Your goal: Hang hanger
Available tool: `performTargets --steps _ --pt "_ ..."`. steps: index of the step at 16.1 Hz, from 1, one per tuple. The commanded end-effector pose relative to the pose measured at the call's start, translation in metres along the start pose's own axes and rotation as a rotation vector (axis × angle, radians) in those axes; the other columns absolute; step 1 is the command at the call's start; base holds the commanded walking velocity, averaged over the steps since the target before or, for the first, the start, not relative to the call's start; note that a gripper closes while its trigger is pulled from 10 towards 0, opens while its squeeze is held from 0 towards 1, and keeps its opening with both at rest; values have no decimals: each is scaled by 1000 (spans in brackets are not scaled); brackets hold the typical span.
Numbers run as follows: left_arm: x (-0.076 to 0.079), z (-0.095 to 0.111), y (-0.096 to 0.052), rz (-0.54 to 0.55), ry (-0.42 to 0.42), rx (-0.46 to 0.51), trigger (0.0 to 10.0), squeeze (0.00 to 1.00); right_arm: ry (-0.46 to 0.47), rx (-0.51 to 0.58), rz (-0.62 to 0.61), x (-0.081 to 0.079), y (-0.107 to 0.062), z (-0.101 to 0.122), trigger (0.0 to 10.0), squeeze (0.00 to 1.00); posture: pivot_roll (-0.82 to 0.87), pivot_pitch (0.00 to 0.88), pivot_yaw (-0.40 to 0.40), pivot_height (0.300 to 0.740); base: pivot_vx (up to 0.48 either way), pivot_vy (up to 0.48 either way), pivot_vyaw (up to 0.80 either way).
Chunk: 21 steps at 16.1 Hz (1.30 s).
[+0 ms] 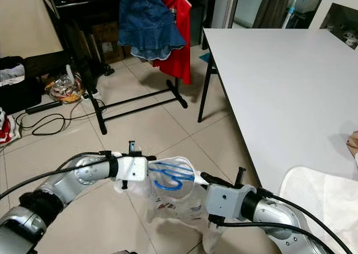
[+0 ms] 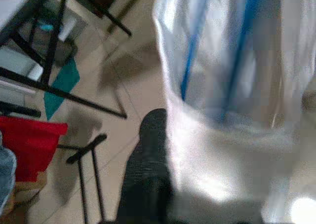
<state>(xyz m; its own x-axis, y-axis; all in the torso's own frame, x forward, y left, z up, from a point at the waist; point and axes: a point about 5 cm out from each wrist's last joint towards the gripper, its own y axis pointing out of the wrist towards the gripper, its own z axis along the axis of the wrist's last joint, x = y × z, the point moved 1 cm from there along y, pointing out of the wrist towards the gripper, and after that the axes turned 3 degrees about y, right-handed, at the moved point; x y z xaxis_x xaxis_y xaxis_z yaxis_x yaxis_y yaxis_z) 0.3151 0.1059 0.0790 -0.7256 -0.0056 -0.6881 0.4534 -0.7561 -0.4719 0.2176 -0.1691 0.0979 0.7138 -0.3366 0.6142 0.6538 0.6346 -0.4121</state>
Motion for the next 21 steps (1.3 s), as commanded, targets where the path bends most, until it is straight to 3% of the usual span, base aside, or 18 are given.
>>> performTargets --steps 1,4,5,6,10,13,15,19,21 --pt "-7 9 0 10 18 49 10000 1000 -7 17 -3 2 1 3 0 0 10 72 37 740 0 0 0" --pt "-15 11 1 84 70 37 10000 1000 28 23 -24 3 3 2 0 0 13 71 38 740 0 0 0" --pt "-19 13 1 109 111 34 10000 875 47 22 -33 3 4 0 0 0 15 71 36 740 0 0 0" --pt "-19 14 0 99 119 38 10000 0 60 18 -38 2 5 -1 0 0 16 71 35 740 0 0 0" --pt "-14 21 -7 51 156 82 10000 0 114 -10 -62 1 9 -8 0 0 21 73 30 740 0 0 0" --pt "-13 27 -15 5 162 114 10000 0 222 1 -105 3 13 -11 0 0 26 74 26 740 0 0 0" --pt "-20 34 -22 13 94 138 10000 0 268 4 -105 -2 16 -13 0 0 32 73 24 740 0 0 0" --pt "-14 24 -25 -9 58 86 10000 0 340 4 -140 0 20 -16 0 0 36 71 26 740 0 0 0" --pt "-21 22 -30 31 -40 53 10000 0 391 -4 -155 -1 21 -20 0 0 40 71 27 740 0 0 0"
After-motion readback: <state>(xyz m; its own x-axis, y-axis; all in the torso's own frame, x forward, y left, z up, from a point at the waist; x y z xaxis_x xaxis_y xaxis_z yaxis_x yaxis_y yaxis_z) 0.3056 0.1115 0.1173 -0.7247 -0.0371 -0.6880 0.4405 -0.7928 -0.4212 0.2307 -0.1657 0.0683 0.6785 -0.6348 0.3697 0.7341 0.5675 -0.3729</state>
